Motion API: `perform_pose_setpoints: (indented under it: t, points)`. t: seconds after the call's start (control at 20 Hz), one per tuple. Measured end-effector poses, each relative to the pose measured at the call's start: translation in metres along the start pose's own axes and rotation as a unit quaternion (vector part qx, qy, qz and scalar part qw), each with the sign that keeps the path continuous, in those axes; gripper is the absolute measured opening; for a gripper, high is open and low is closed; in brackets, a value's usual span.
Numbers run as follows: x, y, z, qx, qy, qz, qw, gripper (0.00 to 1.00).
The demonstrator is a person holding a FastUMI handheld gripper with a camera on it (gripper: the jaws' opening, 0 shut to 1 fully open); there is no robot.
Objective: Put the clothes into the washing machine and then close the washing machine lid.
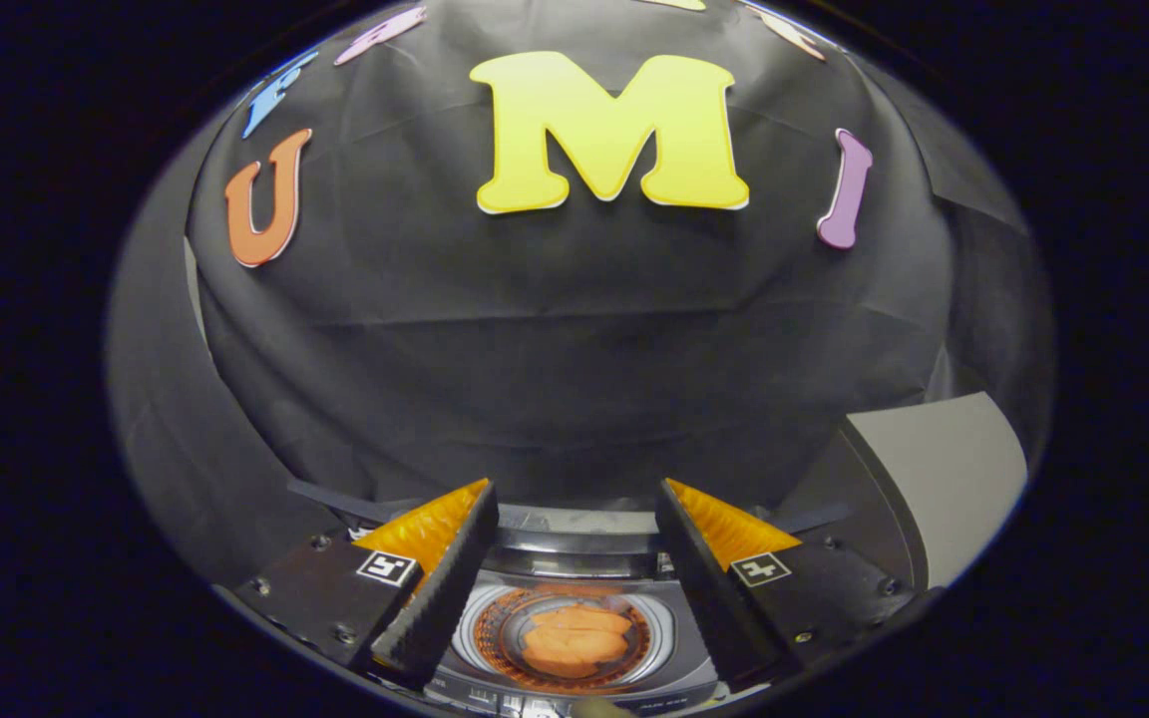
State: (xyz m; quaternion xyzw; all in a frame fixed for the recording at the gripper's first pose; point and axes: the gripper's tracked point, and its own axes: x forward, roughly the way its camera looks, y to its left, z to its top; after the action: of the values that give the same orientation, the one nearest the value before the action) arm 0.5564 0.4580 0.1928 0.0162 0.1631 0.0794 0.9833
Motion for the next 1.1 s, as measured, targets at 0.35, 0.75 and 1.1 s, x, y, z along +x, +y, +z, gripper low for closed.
perform_pose_setpoints:
  t: [0.35,0.75,1.1]
  points:
    - [-0.037,0.0,-0.05,-0.014,0.025,0.004,1.0,1.0]
    - [-0.06,-0.012,-0.109,-0.036,0.075,0.013,0.996,1.0]
    - [-0.088,-0.031,-0.11,-0.025,0.071,0.017,0.997,1.0]
